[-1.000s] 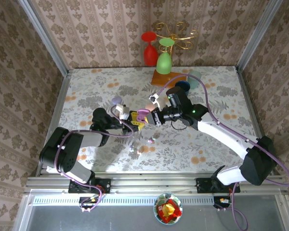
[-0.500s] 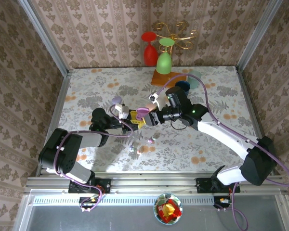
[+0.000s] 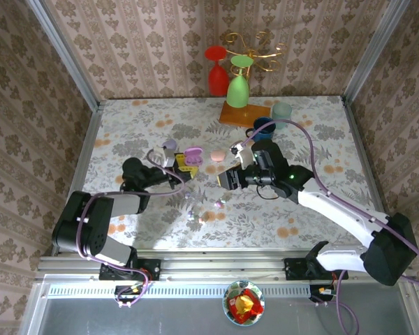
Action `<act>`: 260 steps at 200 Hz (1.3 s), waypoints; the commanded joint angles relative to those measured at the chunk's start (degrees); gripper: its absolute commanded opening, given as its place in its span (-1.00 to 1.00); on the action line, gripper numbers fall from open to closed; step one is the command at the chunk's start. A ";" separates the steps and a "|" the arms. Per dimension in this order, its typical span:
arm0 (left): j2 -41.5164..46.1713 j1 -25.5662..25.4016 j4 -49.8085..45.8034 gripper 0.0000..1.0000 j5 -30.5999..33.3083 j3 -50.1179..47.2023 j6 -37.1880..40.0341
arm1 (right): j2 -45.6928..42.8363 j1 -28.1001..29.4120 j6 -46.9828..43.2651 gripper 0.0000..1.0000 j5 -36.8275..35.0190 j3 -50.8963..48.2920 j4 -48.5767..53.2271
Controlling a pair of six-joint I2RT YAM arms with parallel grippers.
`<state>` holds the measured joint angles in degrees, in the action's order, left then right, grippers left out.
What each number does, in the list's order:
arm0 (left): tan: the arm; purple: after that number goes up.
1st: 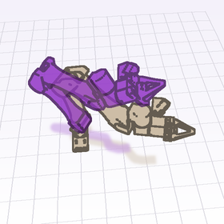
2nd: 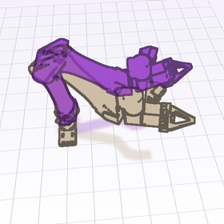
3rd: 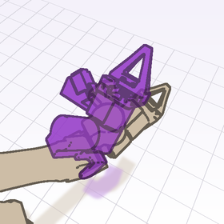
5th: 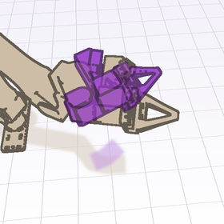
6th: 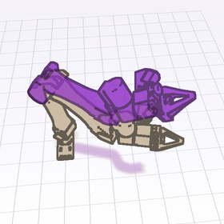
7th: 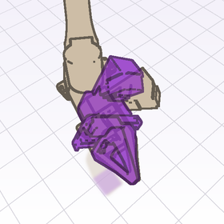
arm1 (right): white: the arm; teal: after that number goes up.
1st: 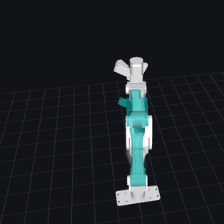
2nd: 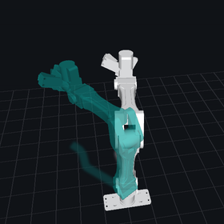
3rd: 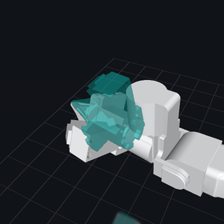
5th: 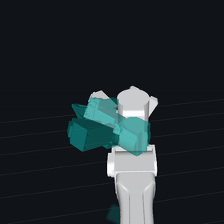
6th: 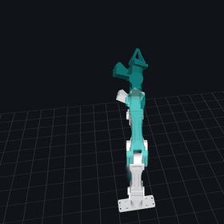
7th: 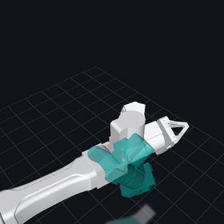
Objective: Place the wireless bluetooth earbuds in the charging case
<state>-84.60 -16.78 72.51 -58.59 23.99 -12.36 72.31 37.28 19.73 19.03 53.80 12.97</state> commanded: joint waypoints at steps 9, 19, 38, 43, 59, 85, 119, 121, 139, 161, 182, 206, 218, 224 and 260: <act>1.54 2.51 1.69 -0.43 1.97 -0.95 1.00 | 4.14 1.10 11.50 0.11 -1.77 -3.80 -0.69; 1.72 2.83 1.67 -0.43 2.14 -1.05 1.02 | 5.12 1.72 14.73 0.09 -1.49 -5.25 -1.97; 1.93 3.04 1.67 -0.43 2.33 -1.10 1.00 | 7.00 3.64 20.17 0.08 -1.10 -7.77 -4.41; 2.00 3.15 1.67 -0.43 2.28 -1.05 1.09 | 7.05 4.14 21.30 0.08 -1.09 -8.20 -5.18; 1.98 3.32 1.67 -0.43 2.42 -1.18 1.25 | 11.28 5.98 24.50 0.07 -0.93 -9.76 -8.22; 2.06 3.33 1.67 -0.43 2.81 -1.38 1.46 | 16.53 8.46 27.60 0.06 0.17 -9.78 -12.85; 2.11 3.33 1.68 -0.43 2.80 -1.58 1.25 | 21.98 8.94 27.97 0.05 1.72 -8.28 -15.74; 2.08 3.33 1.67 -0.43 2.80 -1.58 1.21 | 22.23 8.93 27.93 0.05 1.76 -8.10 -15.71; 1.99 3.33 1.67 -0.43 2.86 -1.58 1.02 | 24.01 8.79 27.60 0.06 1.83 -7.31 -15.51; 2.16 3.33 1.67 -0.43 3.01 -1.84 1.35 | 25.24 7.44 27.12 0.05 1.38 -7.56 -16.00; 2.50 3.37 1.67 -0.43 3.00 -1.93 1.49 | 26.10 6.10 25.90 0.06 0.29 -7.42 -15.80; 2.43 3.39 1.67 -0.43 2.95 -1.93 1.53 | 27.08 5.59 25.00 0.06 0.05 -6.37 -15.78; 2.33 3.42 1.67 -0.43 2.86 -1.88 1.46 | 27.65 5.30 24.38 0.06 -0.25 -5.29 -14.87; 2.33 3.42 1.67 -0.43 2.92 -1.91 1.48 | 27.79 5.14 24.04 0.06 -0.59 -4.87 -14.29; 2.66 3.55 1.67 -0.43 2.95 -2.12 1.37 | 28.03 3.48 22.24 0.06 -2.09 -3.75 -12.84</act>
<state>-83.57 -13.78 72.49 -55.46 22.35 -12.10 99.07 42.13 44.53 19.88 48.21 -1.54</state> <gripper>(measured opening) 0.372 0.531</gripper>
